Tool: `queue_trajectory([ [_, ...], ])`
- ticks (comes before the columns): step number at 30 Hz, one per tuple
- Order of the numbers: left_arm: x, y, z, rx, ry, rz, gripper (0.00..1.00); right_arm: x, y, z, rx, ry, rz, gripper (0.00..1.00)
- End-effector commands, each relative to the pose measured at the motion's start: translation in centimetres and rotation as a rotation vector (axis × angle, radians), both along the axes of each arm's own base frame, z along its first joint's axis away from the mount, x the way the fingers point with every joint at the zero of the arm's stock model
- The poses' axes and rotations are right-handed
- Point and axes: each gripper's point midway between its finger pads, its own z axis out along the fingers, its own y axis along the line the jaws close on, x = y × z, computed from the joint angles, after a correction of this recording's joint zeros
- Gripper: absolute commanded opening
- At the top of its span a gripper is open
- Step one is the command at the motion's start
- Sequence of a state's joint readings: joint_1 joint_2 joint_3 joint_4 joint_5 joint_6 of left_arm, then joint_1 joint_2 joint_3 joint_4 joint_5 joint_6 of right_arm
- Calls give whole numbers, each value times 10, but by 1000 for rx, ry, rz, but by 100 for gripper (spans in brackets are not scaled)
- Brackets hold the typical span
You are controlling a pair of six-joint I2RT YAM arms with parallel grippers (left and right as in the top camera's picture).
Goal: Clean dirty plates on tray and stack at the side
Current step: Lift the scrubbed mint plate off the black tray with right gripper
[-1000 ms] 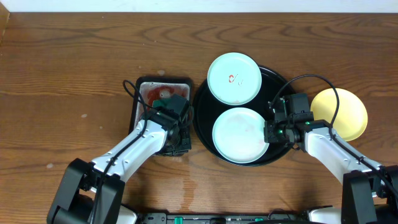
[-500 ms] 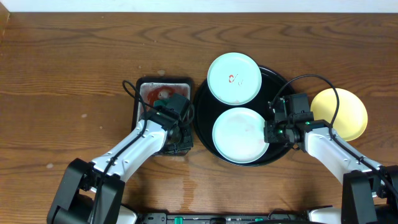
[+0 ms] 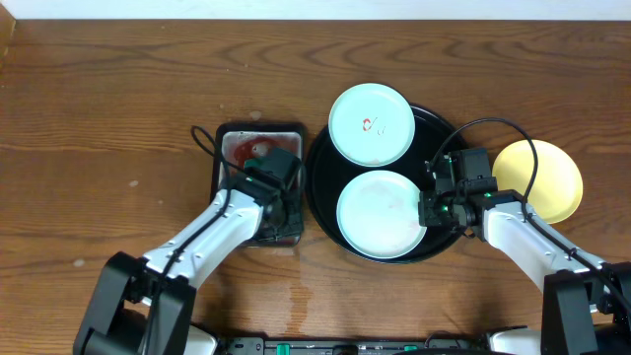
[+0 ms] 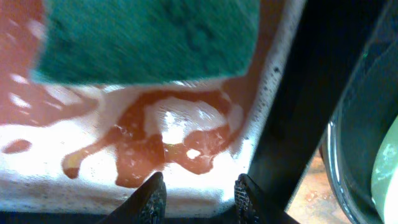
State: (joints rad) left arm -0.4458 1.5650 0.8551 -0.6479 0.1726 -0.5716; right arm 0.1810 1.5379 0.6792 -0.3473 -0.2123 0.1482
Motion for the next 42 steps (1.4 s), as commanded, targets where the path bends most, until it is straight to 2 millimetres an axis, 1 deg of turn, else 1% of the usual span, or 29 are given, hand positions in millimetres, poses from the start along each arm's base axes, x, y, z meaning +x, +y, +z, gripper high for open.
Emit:
queue_trajectory([
  [1,14,14,16,8,-74,13,40,0,-3,-2,-28,-3,12,1],
  [4,18,28,23,28,-98,50,43,0,-2,-1,-23,-5,19,1],
  [6,19,38,28,40,-104,77,51,1,0,2,-13,-13,24,1],
  [8,20,46,28,65,-110,91,55,2,3,9,1,-35,35,1],
  [11,22,57,27,113,-121,94,59,6,4,29,10,-91,35,1],
  [15,24,60,27,134,-130,97,61,14,2,63,-6,-214,30,1],
  [18,24,60,27,136,-131,98,62,20,-6,88,-66,-314,6,1],
  [22,24,60,27,136,-131,98,62,24,-19,115,-176,-429,-44,1],
  [24,24,60,27,135,-133,98,62,24,-21,125,-218,-470,-55,1],
  [28,25,60,27,135,-133,98,62,23,-23,136,-314,-526,-73,1],
  [33,24,60,26,135,-131,98,62,23,-17,148,-421,-600,-80,1],
  [38,23,61,26,136,-130,98,62,23,-5,163,-533,-685,-6,1],
  [42,24,60,26,136,-131,98,62,20,4,171,-601,-729,47,1],
])
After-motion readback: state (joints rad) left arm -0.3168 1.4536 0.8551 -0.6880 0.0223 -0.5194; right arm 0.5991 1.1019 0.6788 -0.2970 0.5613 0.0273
